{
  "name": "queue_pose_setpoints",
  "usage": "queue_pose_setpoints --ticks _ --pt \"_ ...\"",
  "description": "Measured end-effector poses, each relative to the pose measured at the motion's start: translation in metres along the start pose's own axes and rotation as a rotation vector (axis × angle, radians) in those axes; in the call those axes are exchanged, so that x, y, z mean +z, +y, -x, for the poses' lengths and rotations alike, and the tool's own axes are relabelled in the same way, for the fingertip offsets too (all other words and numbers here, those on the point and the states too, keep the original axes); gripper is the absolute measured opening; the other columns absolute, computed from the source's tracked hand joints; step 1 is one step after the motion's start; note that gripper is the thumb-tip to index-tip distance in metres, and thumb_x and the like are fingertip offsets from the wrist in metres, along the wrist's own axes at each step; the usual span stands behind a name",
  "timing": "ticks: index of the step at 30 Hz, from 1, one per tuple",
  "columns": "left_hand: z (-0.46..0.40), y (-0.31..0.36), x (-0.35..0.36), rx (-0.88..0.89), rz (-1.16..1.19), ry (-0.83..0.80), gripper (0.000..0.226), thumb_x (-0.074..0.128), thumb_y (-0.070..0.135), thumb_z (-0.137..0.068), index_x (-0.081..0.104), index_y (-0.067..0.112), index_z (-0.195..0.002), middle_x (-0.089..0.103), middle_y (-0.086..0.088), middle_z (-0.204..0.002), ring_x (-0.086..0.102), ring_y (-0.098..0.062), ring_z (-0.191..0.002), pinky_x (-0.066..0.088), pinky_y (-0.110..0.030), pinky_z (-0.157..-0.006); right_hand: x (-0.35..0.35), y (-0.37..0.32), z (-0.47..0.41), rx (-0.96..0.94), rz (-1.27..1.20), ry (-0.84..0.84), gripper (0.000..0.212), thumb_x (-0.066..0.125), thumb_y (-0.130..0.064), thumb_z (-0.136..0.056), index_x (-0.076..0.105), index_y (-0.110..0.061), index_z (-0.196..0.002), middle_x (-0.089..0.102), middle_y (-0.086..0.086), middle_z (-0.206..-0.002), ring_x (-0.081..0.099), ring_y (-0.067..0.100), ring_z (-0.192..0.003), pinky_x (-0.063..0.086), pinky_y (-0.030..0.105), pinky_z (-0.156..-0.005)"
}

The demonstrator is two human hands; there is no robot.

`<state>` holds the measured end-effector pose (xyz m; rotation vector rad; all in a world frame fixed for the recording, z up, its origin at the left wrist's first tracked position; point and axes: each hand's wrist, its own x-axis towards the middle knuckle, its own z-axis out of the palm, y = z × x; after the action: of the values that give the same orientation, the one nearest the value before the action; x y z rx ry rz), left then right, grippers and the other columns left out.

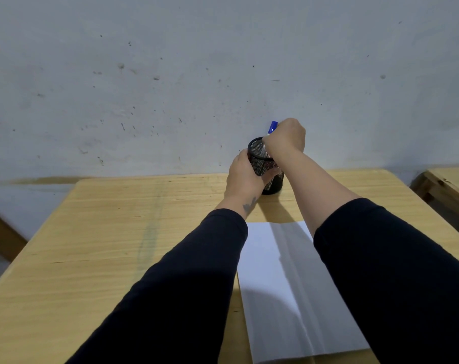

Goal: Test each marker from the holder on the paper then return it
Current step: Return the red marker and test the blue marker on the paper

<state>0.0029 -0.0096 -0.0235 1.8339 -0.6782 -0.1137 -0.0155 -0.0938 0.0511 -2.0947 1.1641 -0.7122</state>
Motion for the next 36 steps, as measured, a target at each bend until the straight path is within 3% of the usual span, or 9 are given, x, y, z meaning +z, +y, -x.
queue_pose_setpoints --ticks 5,11,14,17,22,24,27,31,36 --pt "-0.001 0.002 -0.001 -0.037 -0.008 -0.017 0.045 0.075 0.022 -0.077 0.052 0.014 -0.115 0.061 -0.005 -0.113 0.059 -0.021 -0.102 0.05 -0.035 -0.085 0.01 -0.002 0.003 -0.063 0.085 -0.032 0.022 0.061 -0.001 -0.081 0.049 -0.011 -0.066 0.039 0.004 -0.06 0.038 0.02 -0.054 0.02 0.024 -0.04" --pt "-0.003 0.0 -0.001 -0.051 -0.002 -0.027 0.044 0.074 0.02 -0.076 0.053 0.013 -0.114 0.063 -0.006 -0.112 0.06 -0.024 -0.102 0.052 -0.044 -0.089 0.017 -0.002 0.004 -0.098 0.065 -0.095 0.008 0.065 -0.006 -0.079 0.068 -0.006 -0.086 0.054 0.007 -0.071 0.051 0.023 -0.071 0.029 0.021 -0.044" --pt "-0.002 0.001 -0.001 -0.038 0.004 -0.042 0.052 0.078 0.031 -0.074 0.052 0.013 -0.114 0.062 -0.006 -0.112 0.059 -0.023 -0.104 0.052 -0.042 -0.089 0.003 -0.008 0.006 -0.143 -0.065 -0.084 0.018 0.061 -0.005 -0.083 0.073 -0.005 -0.096 0.07 0.013 -0.096 0.061 0.024 -0.079 0.049 0.026 -0.064" --pt "-0.003 0.004 -0.004 -0.03 -0.036 -0.082 0.061 0.082 0.037 -0.07 0.051 0.013 -0.116 0.061 -0.004 -0.115 0.059 -0.023 -0.108 0.05 -0.04 -0.091 -0.026 -0.022 0.01 -0.254 -0.19 0.018 0.022 0.059 -0.013 -0.087 0.072 -0.008 -0.104 0.072 0.01 -0.106 0.067 0.024 -0.091 0.052 0.029 -0.077" --pt "-0.002 0.024 -0.032 0.035 -0.178 -0.068 0.094 0.075 0.035 -0.078 0.018 0.007 -0.148 0.026 -0.01 -0.155 0.025 -0.023 -0.143 0.023 -0.028 -0.111 -0.074 -0.029 0.014 -0.335 -0.24 0.016 0.028 0.062 -0.015 -0.081 0.07 -0.016 -0.108 0.067 0.003 -0.089 0.062 0.016 -0.08 0.051 0.029 -0.077" --pt "0.001 0.039 -0.051 0.18 -0.209 0.039 0.082 0.064 0.029 -0.089 0.014 0.01 -0.15 0.022 -0.007 -0.158 0.021 -0.018 -0.145 0.016 -0.02 -0.109 -0.086 -0.019 0.024 -0.345 -0.192 -0.084 0.028 0.062 -0.018 -0.084 0.068 -0.017 -0.111 0.067 0.004 -0.093 0.064 0.02 -0.08 0.052 0.027 -0.068" --pt "0.012 0.056 -0.071 0.442 -0.346 0.111 0.058 0.055 0.02 -0.094 0.03 0.014 -0.147 0.04 -0.006 -0.149 0.037 -0.018 -0.137 0.028 -0.022 -0.106 -0.094 0.002 0.041 -0.436 0.037 -0.247 0.027 0.061 -0.026 -0.09 0.069 -0.016 -0.114 0.064 0.004 -0.092 0.056 0.018 -0.073 0.039 0.012 -0.049" --pt "0.032 0.062 -0.083 0.594 -0.543 0.017 0.029 0.051 0.021 -0.096 0.061 0.015 -0.123 0.064 -0.007 -0.114 0.06 -0.026 -0.103 0.048 -0.038 -0.082 -0.098 0.016 0.067 -0.578 0.198 -0.333 0.025 0.059 -0.011 -0.089 0.071 -0.016 -0.111 0.057 0.002 -0.09 0.051 0.018 -0.08 0.038 0.026 -0.062" --pt "0.061 0.064 -0.09 0.513 -0.546 0.036 0.025 0.049 0.025 -0.097 0.069 0.013 -0.103 0.063 -0.009 -0.09 0.056 -0.026 -0.083 0.039 -0.033 -0.068 -0.098 0.025 0.095 -0.602 0.137 -0.192 0.025 0.06 -0.013 -0.088 0.072 -0.017 -0.108 0.062 0.004 -0.094 0.058 0.021 -0.091 0.044 0.029 -0.074"
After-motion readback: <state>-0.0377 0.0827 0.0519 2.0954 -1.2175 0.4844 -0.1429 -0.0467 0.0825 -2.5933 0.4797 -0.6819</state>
